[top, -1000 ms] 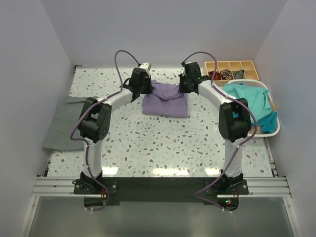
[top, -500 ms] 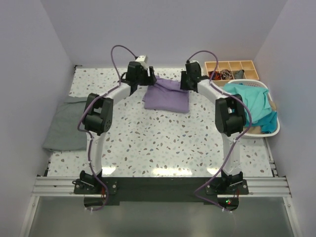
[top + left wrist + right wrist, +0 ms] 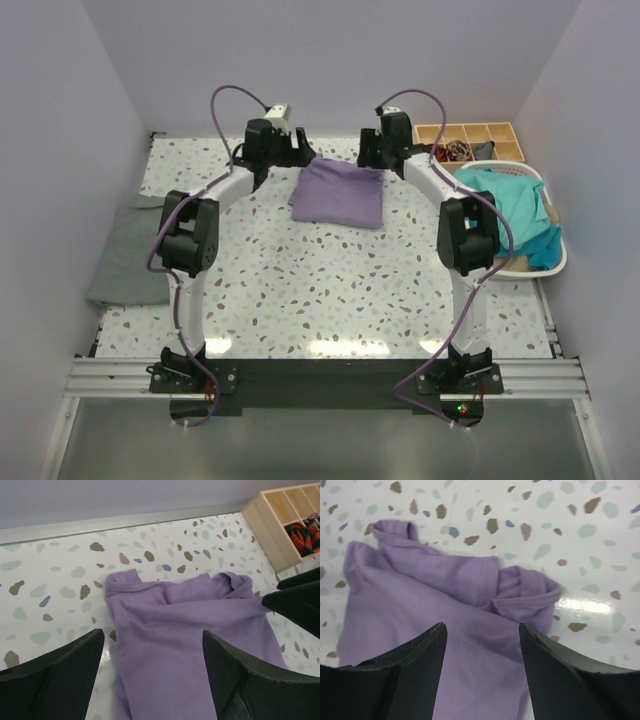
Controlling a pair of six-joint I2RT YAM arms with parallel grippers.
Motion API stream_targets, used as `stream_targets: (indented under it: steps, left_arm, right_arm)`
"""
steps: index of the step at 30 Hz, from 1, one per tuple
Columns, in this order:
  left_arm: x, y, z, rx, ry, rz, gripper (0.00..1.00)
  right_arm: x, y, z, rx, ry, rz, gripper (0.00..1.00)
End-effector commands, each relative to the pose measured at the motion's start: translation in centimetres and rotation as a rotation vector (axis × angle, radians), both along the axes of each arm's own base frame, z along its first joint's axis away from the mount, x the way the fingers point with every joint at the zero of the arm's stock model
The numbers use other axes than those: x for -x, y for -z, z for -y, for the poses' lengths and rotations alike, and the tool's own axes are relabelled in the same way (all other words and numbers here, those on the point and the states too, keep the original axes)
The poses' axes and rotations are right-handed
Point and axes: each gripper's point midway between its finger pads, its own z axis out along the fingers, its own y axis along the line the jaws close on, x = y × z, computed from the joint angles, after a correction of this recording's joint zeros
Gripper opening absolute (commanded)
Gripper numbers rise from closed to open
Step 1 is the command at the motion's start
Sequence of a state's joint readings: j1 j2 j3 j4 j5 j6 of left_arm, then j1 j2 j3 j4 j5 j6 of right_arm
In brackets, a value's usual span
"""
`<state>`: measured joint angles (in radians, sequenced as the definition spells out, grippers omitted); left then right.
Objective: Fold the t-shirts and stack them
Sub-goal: Fold the tshirt
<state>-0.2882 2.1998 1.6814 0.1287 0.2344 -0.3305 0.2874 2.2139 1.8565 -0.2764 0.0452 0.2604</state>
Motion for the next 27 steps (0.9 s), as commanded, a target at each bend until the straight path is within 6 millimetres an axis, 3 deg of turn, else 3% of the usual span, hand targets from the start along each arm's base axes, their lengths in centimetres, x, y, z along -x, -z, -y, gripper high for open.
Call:
stream_targets:
  steps: [1, 4, 9, 11, 12, 13, 14, 15, 17, 18, 21, 22, 23, 25, 27]
  left_arm:
    - [2.2, -3.4, 3.1, 0.13, 0.162, 0.046, 0.83]
    - [3.1, -2.4, 4.7, 0.16, 0.254, 0.018, 0.8]
    - [2.1, -0.4, 5.5, 0.165, 0.285, -0.035, 0.78]
    - [1.4, -0.6, 5.6, 0.166, 0.281, -0.023, 0.78]
    - [1.2, 0.6, 5.7, 0.164, 0.283, -0.038, 0.78]
    - [1.0, 1.0, 6.0, 0.168, 0.292, -0.043, 0.78]
    - [0.3, 0.2, 6.3, 0.175, 0.296, -0.035, 0.78]
    - [-0.1, 2.1, 6.4, 0.171, 0.298, -0.066, 0.78]
    - [-0.9, 2.0, 6.7, 0.174, 0.304, -0.063, 0.78]
    - [-1.2, 3.1, 6.8, 0.173, 0.301, -0.075, 0.78]
    - [-2.4, 3.2, 6.8, 0.171, 0.292, -0.04, 0.79]
    - [-2.8, 3.2, 6.7, 0.171, 0.285, -0.032, 0.8]
    - [-3.4, 2.3, 6.6, 0.172, 0.285, -0.007, 0.8]
    - [-4.2, 2.7, 6.4, 0.164, 0.27, 0.016, 0.81]
    - [-4.8, 2.5, 6.1, 0.143, 0.261, 0.048, 0.82]
  right_arm:
    - [2.3, -3.7, -4.5, -0.152, -0.164, 0.004, 0.63]
    - [3.4, -2.9, -5.4, -0.174, -0.2, -0.073, 0.62]
    - [3.9, -1.3, -5.6, -0.19, -0.209, -0.115, 0.6]
    - [3.8, -0.7, -5.7, -0.183, -0.208, -0.122, 0.6]
    - [3.3, -0.9, -5.6, -0.177, -0.207, -0.11, 0.6]
    - [3.1, 0.4, -5.1, -0.15, -0.19, -0.135, 0.6]
    - [2.9, 0.9, -5.1, -0.137, -0.187, -0.143, 0.6]
    - [2.5, 1.2, -4.9, -0.13, -0.181, -0.146, 0.6]
    - [1.8, 2.3, -5.0, -0.121, -0.177, -0.161, 0.6]
    - [1.4, 2.3, -4.8, -0.114, -0.169, -0.153, 0.6]
    - [-0.1, 3.1, -4.1, -0.069, -0.137, -0.123, 0.6]
    - [-0.8, 2.5, -3.7, -0.058, -0.119, -0.107, 0.6]
    - [-1.0, 4.1, -3.5, -0.042, -0.106, -0.132, 0.6]
    - [-2.3, 3.3, -2.8, -0.032, -0.088, -0.1, 0.6]
    - [-3.0, 4.2, -2.0, -0.017, -0.069, -0.099, 0.61]
